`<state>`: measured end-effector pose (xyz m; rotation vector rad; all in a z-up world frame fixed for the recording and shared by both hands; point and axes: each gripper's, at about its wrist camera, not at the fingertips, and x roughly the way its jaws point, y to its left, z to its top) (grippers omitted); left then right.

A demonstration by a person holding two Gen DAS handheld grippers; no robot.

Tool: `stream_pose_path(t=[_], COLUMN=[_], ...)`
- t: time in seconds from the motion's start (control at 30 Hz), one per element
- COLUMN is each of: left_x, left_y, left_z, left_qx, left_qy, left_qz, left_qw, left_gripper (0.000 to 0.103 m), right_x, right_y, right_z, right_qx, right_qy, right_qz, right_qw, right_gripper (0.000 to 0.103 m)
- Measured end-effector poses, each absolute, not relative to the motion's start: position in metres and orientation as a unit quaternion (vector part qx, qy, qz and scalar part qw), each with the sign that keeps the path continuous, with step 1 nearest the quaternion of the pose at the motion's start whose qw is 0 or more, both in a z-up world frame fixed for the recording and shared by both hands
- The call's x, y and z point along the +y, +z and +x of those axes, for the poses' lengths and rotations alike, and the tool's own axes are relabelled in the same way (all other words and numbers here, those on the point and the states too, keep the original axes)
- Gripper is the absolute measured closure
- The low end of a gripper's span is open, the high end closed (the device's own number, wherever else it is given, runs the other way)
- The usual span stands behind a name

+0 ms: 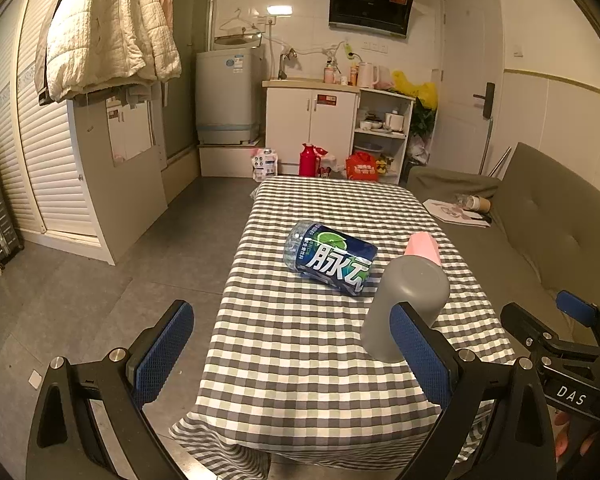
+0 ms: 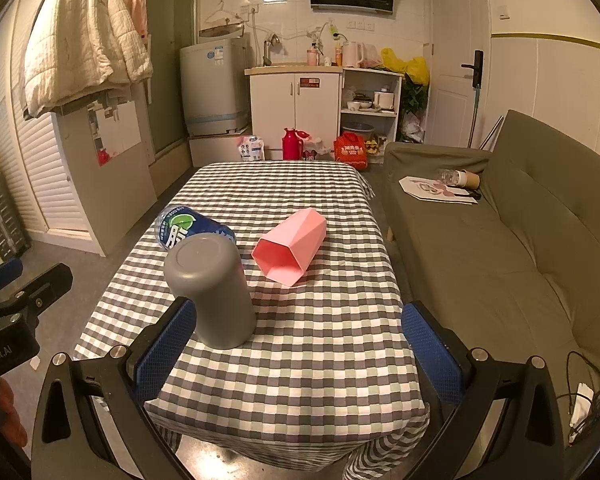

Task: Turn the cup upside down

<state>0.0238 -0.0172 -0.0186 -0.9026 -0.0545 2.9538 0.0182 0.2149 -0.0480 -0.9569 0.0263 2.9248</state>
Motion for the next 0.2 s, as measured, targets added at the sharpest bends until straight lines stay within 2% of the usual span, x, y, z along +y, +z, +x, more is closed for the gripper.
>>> stream_pose_path(t=[0.2], left_x=[-0.0145], left_y=[-0.0187], left_z=[0.0237], left_qx=[-0.008], left_qy=[0.956], left_qz=[-0.291], left_qw=[0.03], left_gripper=[0.002], right_x=[0.2141], right_y=[-0.049], right_z=[0.018], right_qx=[0.008], right_qy=[0.95], right_qz=[-0.312], right_qw=[0.033], right_gripper=[0.0])
